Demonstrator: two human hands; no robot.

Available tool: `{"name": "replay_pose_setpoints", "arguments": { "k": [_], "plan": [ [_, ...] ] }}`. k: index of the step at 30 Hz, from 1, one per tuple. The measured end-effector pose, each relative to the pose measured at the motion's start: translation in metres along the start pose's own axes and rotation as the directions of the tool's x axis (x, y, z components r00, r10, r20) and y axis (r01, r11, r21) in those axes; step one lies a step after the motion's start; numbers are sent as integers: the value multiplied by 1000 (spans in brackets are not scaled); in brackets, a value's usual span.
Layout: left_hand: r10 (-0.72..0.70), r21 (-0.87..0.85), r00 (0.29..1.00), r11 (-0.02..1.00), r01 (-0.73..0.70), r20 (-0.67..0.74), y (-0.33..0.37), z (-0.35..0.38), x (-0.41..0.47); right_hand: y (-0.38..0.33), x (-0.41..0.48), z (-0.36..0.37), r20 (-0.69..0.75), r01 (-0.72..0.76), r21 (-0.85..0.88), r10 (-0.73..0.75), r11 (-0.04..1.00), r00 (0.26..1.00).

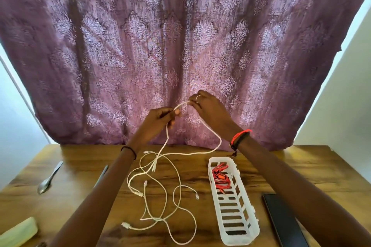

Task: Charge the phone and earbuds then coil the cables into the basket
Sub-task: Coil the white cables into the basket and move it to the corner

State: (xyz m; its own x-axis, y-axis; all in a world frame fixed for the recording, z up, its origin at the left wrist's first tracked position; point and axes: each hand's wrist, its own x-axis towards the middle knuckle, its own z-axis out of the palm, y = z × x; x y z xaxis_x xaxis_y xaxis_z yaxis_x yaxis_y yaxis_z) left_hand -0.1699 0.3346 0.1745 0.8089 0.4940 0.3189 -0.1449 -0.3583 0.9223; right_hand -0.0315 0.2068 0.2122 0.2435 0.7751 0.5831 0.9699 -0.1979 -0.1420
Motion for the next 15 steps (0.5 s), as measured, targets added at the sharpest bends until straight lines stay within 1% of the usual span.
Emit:
{"name": "replay_pose_setpoints", "arguments": {
  "k": [4, 8, 11, 12, 13, 14, 15],
  "plan": [
    [-62, -48, 998, 997, 64, 28, -16, -11, -6, 16, 5, -14, -79, -89, 36, 92, 995, 993],
    [-121, -49, 991, 991, 124, 53, -22, -12, -20, 28, 6, -17, -153, -130, 100, 145, 986, 978],
    [-185, -96, 975, 976, 197, 122, -33, -16, -30, 42, 12, -26, -230, -201, 148, 231, 968, 945],
    [-198, -120, 973, 970, 213, 122, -36, -17, -32, 48, 14, -29, -239, -229, 157, 262, 961, 935],
    [-206, -156, 973, 963, 220, 99, -36, -18, -33, 52, 15, -31, -238, -253, 156, 285, 955, 928],
    [-226, -230, 973, 945, 231, 50, -38, -20, -34, 55, 14, -31, -228, -276, 142, 303, 951, 925],
    [-260, -352, 966, 904, 243, 1, -38, -23, -35, 57, 13, -29, -216, -293, 124, 314, 948, 924]
  ]
}}
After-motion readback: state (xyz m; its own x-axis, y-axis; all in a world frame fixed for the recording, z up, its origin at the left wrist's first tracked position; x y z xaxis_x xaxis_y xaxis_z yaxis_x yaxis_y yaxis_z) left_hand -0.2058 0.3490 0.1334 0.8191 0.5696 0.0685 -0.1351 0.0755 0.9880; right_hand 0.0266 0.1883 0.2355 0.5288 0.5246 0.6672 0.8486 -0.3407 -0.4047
